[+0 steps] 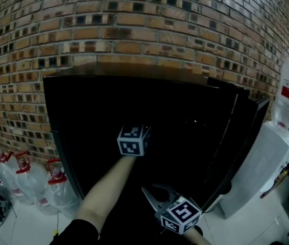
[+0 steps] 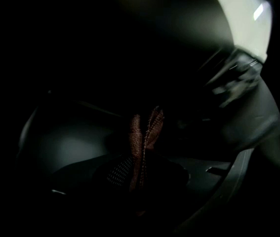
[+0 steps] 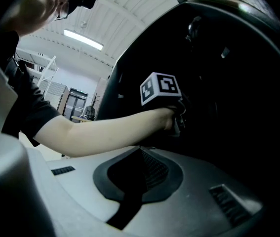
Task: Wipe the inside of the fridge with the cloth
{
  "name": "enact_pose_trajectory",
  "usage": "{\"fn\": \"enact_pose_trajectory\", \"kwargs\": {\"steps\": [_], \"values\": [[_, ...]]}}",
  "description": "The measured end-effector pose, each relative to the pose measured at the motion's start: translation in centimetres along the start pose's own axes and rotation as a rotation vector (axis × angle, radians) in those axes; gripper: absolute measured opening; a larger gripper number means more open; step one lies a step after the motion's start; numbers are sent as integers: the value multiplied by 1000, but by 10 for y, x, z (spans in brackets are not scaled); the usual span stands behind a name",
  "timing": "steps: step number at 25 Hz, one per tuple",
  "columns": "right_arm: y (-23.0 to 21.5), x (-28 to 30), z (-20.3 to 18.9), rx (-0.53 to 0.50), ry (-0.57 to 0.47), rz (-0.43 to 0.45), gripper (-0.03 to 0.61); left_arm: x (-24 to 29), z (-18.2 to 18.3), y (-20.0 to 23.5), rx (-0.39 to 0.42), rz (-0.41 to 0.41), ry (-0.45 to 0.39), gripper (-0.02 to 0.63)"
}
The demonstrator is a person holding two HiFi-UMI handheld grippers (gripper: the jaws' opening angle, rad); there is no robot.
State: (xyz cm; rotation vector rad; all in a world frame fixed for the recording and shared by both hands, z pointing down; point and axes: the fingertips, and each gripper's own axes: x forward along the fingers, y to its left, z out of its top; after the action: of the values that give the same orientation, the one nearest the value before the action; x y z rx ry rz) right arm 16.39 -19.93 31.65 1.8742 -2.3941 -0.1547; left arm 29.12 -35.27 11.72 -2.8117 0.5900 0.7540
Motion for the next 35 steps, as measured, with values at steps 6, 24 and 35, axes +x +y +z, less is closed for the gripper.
{"fn": "enact_pose_trajectory", "kwargs": {"steps": [6, 24, 35], "values": [[13, -19, 2, -11, 1, 14, 5, -62, 10, -55, 19, -171, -10, 54], [57, -55, -13, -33, -2, 211, 5, -146, 57, -195, -148, -847, -3, 54], [52, -48, -22, -33, 4, 241, 5, -106, 44, -166, -123, -663, 16, 54]]}}
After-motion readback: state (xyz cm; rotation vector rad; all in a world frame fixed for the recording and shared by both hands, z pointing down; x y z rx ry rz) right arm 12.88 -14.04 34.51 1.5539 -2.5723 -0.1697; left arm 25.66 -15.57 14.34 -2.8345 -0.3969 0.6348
